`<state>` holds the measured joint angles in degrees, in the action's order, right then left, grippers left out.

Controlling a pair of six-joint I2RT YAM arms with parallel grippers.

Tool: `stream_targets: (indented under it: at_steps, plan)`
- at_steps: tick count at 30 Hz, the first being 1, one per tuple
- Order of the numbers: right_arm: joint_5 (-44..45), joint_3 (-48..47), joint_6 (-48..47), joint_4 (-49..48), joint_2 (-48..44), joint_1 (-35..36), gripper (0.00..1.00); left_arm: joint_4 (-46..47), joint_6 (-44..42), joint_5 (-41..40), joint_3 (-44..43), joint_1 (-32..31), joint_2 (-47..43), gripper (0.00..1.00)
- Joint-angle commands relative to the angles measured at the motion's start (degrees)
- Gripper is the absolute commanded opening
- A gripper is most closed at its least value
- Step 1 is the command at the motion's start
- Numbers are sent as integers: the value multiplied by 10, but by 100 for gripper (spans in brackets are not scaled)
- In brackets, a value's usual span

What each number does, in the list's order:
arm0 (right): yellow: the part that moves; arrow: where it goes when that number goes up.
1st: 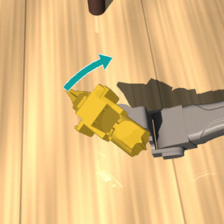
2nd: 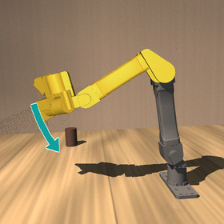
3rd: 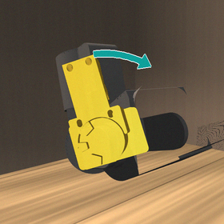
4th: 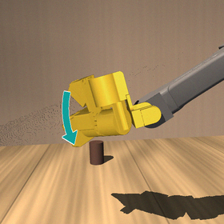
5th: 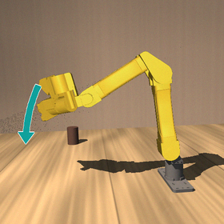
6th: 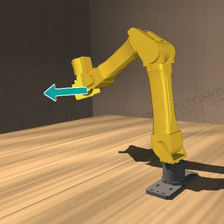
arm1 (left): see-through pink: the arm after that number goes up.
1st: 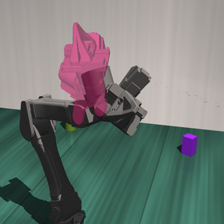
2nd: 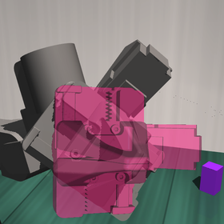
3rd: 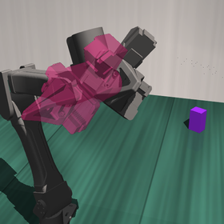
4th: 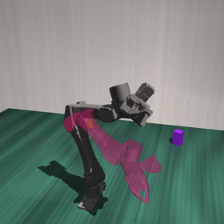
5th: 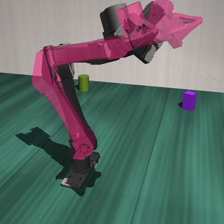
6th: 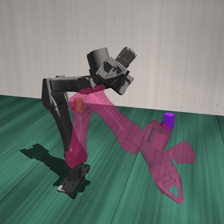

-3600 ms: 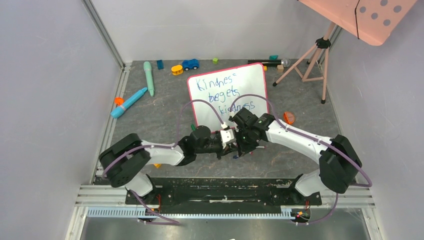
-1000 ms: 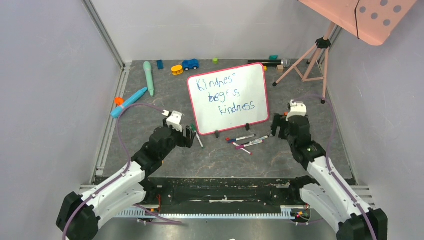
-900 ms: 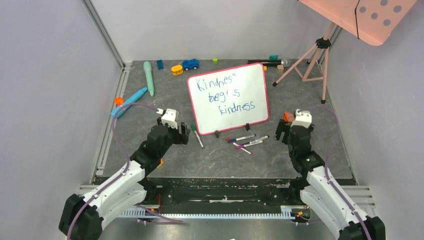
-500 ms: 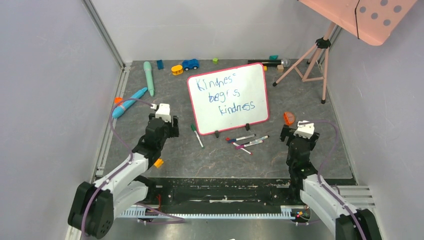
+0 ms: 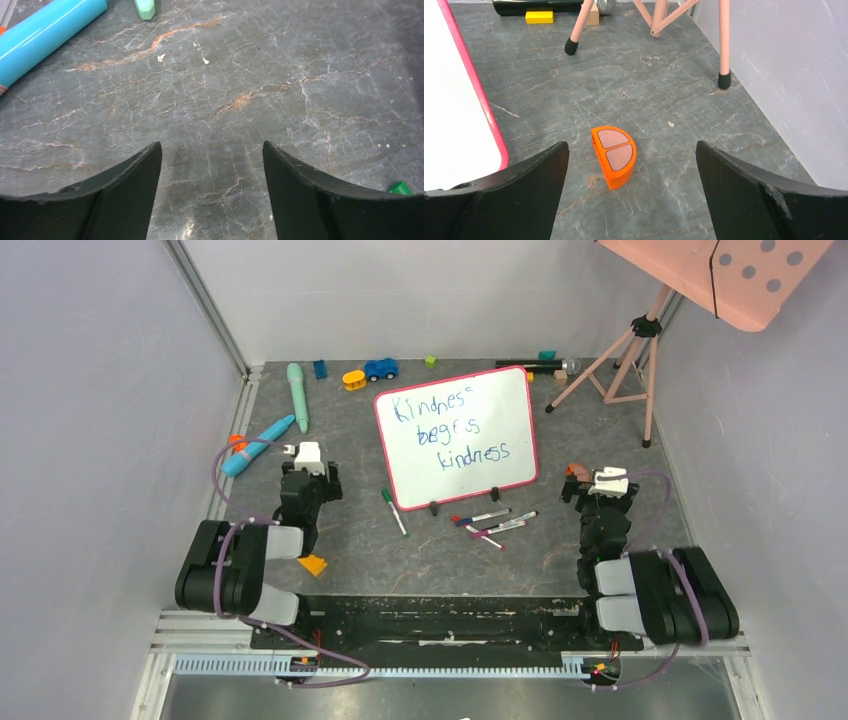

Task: Write a sentence on the whiteboard
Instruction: Reset both arms

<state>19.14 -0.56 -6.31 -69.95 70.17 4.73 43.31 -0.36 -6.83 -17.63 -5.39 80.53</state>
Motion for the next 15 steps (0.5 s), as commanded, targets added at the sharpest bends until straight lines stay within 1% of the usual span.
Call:
stream_targets:
  at_steps: [1,2,3,5,7,9,15]
  plan:
    - [-75,100,-15,-214,98,-20,98,159,-4,-15,18,5,38,81]
    - [-79,73,-16,-139,80,-20,98,132,-3,-12,8,8,35,84]
    - [-78,57,-17,-94,76,-20,98,155,-2,-12,14,9,41,99]
    - [-79,65,-20,-137,90,-19,98,149,-2,-13,15,9,35,100]
    - [-77,60,-19,-117,84,-19,98,160,-2,-13,16,8,39,100]
    - [-79,67,-19,-135,85,-19,98,150,-2,-14,15,9,35,100]
    - [-82,63,-20,-126,85,-20,98,158,-3,-14,16,9,38,100]
